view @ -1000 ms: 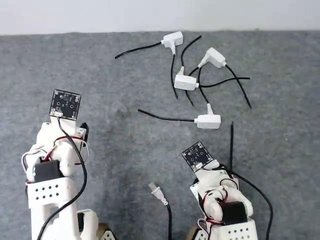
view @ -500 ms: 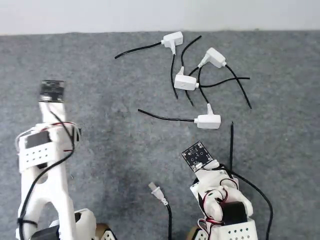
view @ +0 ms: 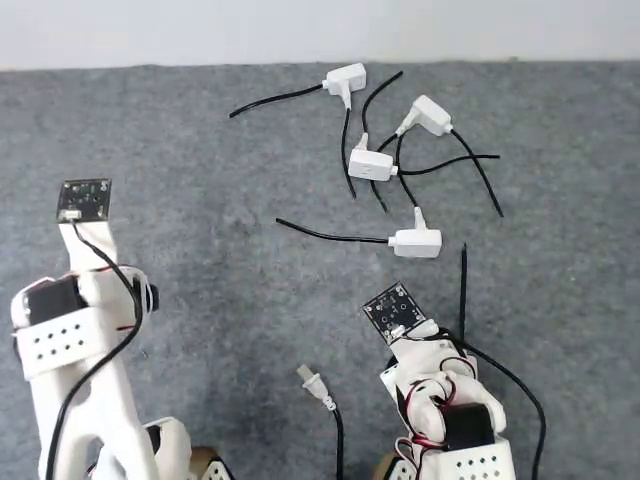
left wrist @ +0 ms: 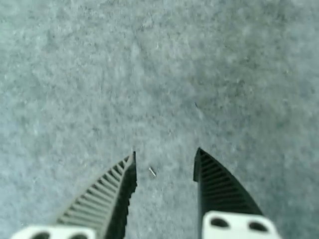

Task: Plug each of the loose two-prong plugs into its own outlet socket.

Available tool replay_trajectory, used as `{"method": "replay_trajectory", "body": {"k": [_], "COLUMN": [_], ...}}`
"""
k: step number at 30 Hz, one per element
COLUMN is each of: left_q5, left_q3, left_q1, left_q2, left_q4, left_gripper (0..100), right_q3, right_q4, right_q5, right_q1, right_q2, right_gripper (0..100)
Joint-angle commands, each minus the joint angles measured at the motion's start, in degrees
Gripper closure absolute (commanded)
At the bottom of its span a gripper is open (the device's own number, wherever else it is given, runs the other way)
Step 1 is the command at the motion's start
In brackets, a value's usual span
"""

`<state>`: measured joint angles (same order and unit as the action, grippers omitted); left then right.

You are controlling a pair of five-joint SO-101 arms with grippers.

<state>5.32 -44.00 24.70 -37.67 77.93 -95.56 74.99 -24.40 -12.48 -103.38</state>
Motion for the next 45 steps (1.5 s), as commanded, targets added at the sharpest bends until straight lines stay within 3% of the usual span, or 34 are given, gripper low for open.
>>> {"method": "replay_trajectory", "body": {"k": [1,5,11,24,45], "left_q5": [-0.44,-1.49,-14.51,-14.68,-12.48], "left_q3": [-2.77,-10.15,-18.42,-18.59,-18.51], "left_q1": [0.35,0.44,0.44,4.22,4.31], "left_q2": [-3.87,-3.78,-3.78,-3.78,-3.69], "left_q4": [-1.41,-9.49,-18.99,-18.9,-17.67], "left_gripper": [82,82,81,61,61], "right_q3": [-0.88,-0.88,-0.88,-0.88,-0.88], "right_q4": [0.48,0.48,0.48,0.48,0.48], "right_q5": [-1.05,-1.05,-1.05,-0.97,-1.05], "right_q1": [0.22,0.22,0.22,0.22,0.22], "right_q2": [-0.57,-0.57,-0.57,-0.57,-0.57], "right_gripper": [74.9,74.9,74.9,74.9,74.9]}}
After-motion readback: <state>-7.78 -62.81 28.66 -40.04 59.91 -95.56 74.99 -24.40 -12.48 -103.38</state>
